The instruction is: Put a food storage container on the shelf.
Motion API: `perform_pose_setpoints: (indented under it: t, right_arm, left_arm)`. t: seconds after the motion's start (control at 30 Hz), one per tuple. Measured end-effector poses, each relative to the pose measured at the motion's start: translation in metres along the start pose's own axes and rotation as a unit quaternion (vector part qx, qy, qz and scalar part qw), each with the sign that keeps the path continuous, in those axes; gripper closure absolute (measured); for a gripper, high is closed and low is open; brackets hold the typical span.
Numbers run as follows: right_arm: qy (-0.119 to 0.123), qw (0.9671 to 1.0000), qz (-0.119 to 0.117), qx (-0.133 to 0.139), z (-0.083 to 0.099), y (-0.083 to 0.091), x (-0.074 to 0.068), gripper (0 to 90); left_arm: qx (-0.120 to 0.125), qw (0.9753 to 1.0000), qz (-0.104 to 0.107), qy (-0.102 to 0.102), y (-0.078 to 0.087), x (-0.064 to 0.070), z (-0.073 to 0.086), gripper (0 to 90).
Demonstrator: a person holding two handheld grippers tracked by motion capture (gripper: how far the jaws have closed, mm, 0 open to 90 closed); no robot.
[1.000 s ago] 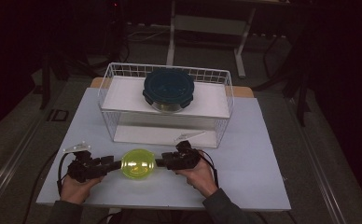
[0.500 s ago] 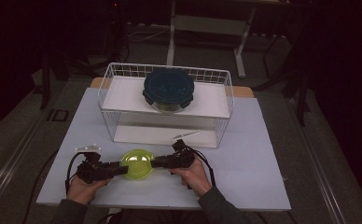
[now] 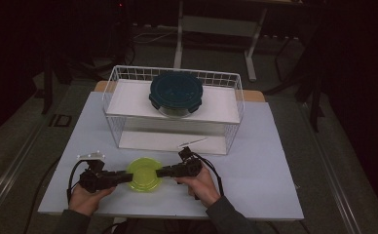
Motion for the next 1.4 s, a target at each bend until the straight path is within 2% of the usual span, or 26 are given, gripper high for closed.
perform_pose_setpoints:
  t: [0.23, 0.33, 0.43, 0.63, 0.93, 1.4]
  right_arm:
    - [0.007, 0.9998, 0.011, 0.011, -0.002, 0.007, -0.002, 79.7]
    - [0.017, 0.9994, 0.027, 0.01, -0.002, 0.008, -0.001, 81.2]
    - [0.029, 0.9987, 0.039, 0.013, -0.002, 0.01, -0.002, 81.2]
    - [0.05, 0.9973, 0.042, 0.034, -0.008, 0.022, -0.01, 81.2]
    - [0.082, 0.9937, 0.057, 0.052, -0.024, 0.045, -0.024, 81.2]
    - [0.114, 0.9876, 0.078, 0.074, -0.04, 0.081, -0.041, 81.2]
  left_arm:
    - [0.006, 1.0, -0.006, -0.004, 0.001, 0.004, -0.003, 77.7]
    - [0.008, 0.9999, -0.014, -0.003, -0.001, 0.004, -0.004, 81.4]
    - [0.015, 0.9997, -0.017, -0.011, 0.0, 0.006, -0.007, 81.9]
    - [0.033, 0.9989, -0.017, -0.028, 0.007, 0.018, -0.02, 82.3]
    - [0.058, 0.9967, -0.017, -0.053, 0.012, 0.036, -0.044, 82.3]
    - [0.085, 0.9922, -0.015, -0.091, 0.016, 0.064, -0.075, 82.2]
Point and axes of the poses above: each handheld gripper's, and its own axes: y roughly backward along the jaws, z roughly out of its underside, x roughly to its right, the point moved 10 cm from there along -y, roughly forward along the jaws, and after that the axes turned 9 degrees about -z, right-handed, at the moved point
